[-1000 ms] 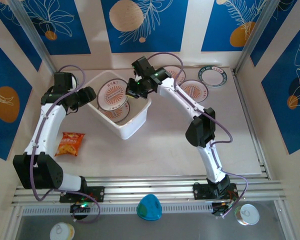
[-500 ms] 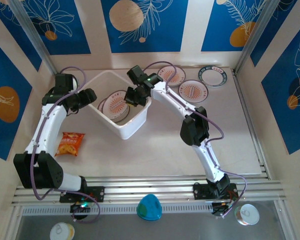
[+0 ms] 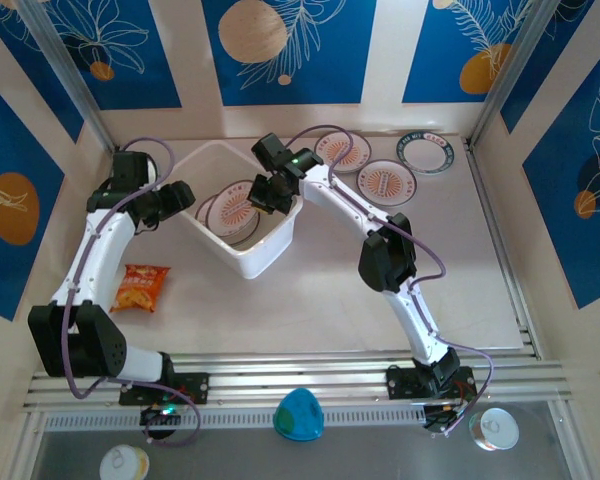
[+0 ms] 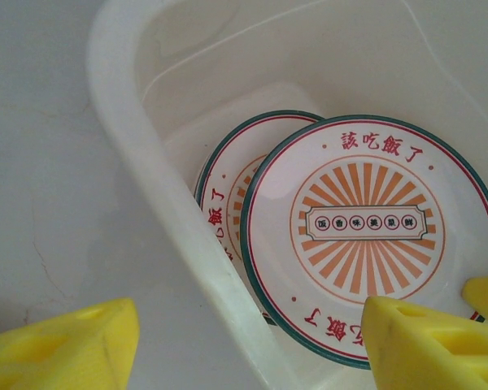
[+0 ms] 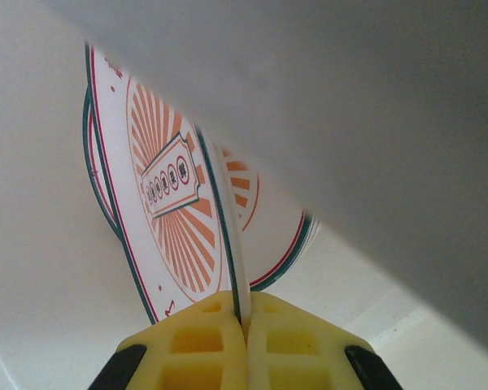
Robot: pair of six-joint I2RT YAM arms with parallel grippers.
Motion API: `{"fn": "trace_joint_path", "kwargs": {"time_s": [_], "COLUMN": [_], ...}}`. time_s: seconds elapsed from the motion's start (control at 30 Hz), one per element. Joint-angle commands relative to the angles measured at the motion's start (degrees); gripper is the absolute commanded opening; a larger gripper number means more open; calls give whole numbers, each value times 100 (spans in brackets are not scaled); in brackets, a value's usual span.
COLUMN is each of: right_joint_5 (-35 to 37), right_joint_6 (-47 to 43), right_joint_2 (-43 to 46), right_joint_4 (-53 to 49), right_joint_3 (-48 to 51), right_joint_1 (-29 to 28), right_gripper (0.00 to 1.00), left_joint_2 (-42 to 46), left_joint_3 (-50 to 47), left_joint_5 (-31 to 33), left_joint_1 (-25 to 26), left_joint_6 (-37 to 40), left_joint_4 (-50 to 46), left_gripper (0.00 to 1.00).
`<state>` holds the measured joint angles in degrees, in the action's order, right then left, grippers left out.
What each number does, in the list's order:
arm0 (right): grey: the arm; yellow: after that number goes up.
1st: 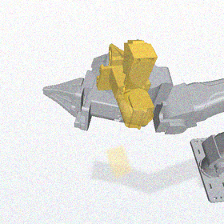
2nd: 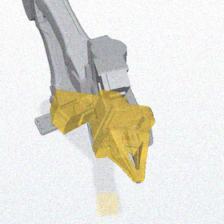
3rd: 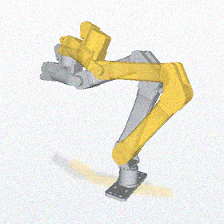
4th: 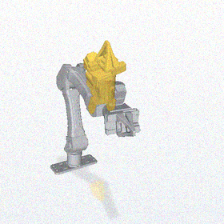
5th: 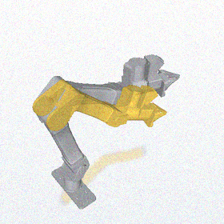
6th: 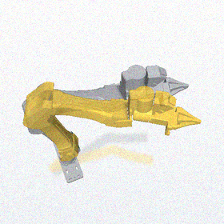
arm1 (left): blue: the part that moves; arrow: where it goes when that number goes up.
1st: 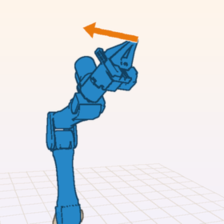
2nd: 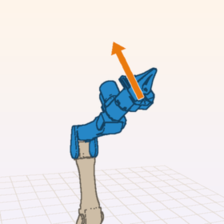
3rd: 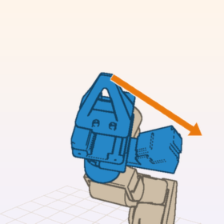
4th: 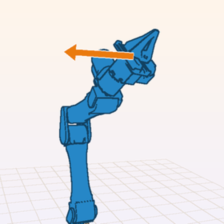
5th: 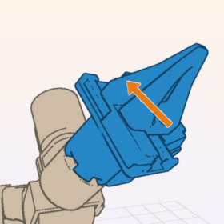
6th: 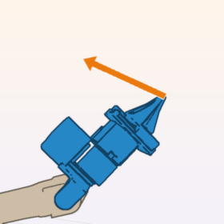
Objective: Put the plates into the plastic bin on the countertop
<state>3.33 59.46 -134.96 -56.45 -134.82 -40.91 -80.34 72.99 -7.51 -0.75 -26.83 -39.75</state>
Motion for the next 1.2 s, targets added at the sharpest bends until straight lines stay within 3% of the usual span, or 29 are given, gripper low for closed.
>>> {"fn": "trace_joint_path", "kwargs": {"time_s": [0.0,0.57,1.17], "right_joint_5": [-127,6,408], "right_joint_6": [215,590,839], "right_joint_2": [-369,-933,-1243], "right_joint_4": [-530,-1054,-1442], "right_joint_3": [-203,-818,-1177], "right_joint_1": [-141,-300,-427], "right_gripper": [2,5,22], "left_joint_2": [158,408,470], "left_joint_3": [-88,-308,-488], "left_joint_5": [-154,-198,-370], "left_joint_1": [-74,-74,-74], "left_joint_6": [46,247,297], "left_joint_4": [75,107,130], "left_gripper": [73,73,73]}}
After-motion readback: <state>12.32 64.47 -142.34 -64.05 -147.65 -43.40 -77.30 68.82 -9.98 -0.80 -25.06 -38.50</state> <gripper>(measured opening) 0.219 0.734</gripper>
